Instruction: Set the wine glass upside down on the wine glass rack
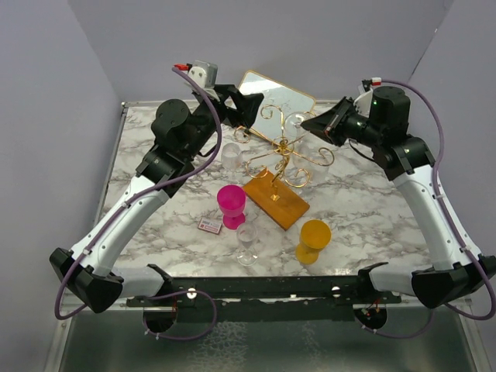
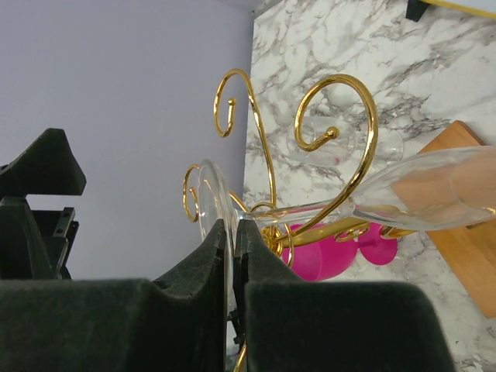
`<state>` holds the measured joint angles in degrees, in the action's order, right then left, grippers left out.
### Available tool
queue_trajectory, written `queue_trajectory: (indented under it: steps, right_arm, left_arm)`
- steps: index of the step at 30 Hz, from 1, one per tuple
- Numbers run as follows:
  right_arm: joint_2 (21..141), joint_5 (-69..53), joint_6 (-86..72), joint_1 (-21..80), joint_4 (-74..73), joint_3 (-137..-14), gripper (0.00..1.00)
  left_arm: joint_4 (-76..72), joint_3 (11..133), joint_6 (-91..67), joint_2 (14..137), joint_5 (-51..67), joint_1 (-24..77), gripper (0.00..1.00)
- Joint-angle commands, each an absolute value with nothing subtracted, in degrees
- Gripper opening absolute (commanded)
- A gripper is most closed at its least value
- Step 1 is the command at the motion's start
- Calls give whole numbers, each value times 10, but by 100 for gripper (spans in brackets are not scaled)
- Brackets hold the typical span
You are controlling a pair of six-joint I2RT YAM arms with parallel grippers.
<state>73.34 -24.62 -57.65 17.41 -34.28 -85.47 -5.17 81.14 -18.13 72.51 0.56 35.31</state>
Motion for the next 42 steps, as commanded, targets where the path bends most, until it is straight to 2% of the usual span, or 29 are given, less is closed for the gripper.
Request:
queue_trajectory:
  steps: [1, 12, 23, 42]
  right_arm:
    - [711, -171, -563, 171, -367, -847, 1]
    - [706, -127, -561, 171, -267, -819, 1]
    - [708, -152, -581, 171, -238, -798, 1]
    - [672, 30, -662, 171, -285, -783, 1]
  left_arm:
    - [-48, 810, -190, 707, -9, 352, 83]
    - [-38, 813, -191, 708, -13, 351, 83]
    - [-33, 815, -190, 706, -18, 350, 83]
    - [-30, 823, -184, 716, -14, 346, 83]
